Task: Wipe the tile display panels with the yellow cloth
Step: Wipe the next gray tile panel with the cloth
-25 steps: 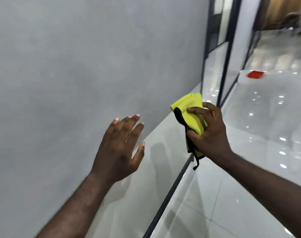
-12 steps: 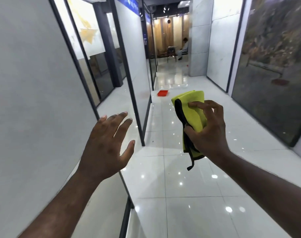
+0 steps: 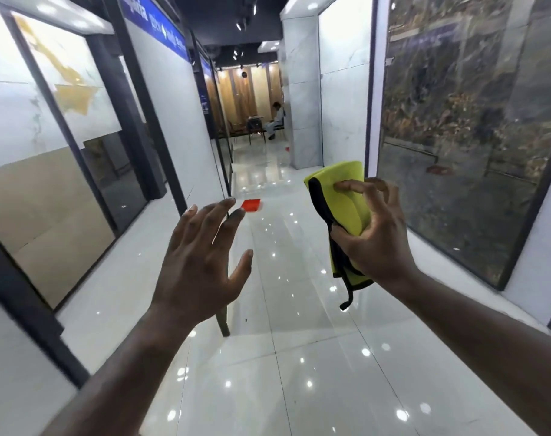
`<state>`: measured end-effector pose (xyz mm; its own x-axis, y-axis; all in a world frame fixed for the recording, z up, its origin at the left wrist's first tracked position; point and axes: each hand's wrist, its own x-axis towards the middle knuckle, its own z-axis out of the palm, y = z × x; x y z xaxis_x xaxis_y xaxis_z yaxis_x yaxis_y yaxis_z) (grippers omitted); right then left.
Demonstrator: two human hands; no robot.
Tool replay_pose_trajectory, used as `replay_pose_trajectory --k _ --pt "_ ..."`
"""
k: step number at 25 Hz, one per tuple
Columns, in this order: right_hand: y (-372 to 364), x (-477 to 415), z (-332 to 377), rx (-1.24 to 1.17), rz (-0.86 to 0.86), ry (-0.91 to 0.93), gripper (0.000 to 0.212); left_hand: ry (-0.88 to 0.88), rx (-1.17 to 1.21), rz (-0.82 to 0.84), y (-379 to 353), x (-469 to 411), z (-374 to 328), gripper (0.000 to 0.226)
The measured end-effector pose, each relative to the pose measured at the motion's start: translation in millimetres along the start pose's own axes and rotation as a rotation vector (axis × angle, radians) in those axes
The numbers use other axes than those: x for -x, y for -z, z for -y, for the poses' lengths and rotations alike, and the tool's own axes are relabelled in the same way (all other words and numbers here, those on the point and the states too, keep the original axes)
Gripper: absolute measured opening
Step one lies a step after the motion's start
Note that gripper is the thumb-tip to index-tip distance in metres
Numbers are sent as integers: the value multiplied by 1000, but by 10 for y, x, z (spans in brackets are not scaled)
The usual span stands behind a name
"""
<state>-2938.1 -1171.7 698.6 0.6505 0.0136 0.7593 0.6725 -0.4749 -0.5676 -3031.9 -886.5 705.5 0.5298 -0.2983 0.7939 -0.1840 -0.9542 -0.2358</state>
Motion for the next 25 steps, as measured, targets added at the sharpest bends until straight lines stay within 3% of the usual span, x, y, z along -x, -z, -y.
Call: replay_pose_trajectory --k 7,15,25 --pt "-1063 -1225 -1013 47 -45 12 65 -50 -12 3 -1582 -1091 1006 68" --pt "-2569 -3153 -2221 -39 114 112 69 -8 -150 8 -3182 -2178 2065 65" --pt "-5436 -5057 -2419 -310 252 303 72 182 -428 -12 -4349 -2850 4193 62"
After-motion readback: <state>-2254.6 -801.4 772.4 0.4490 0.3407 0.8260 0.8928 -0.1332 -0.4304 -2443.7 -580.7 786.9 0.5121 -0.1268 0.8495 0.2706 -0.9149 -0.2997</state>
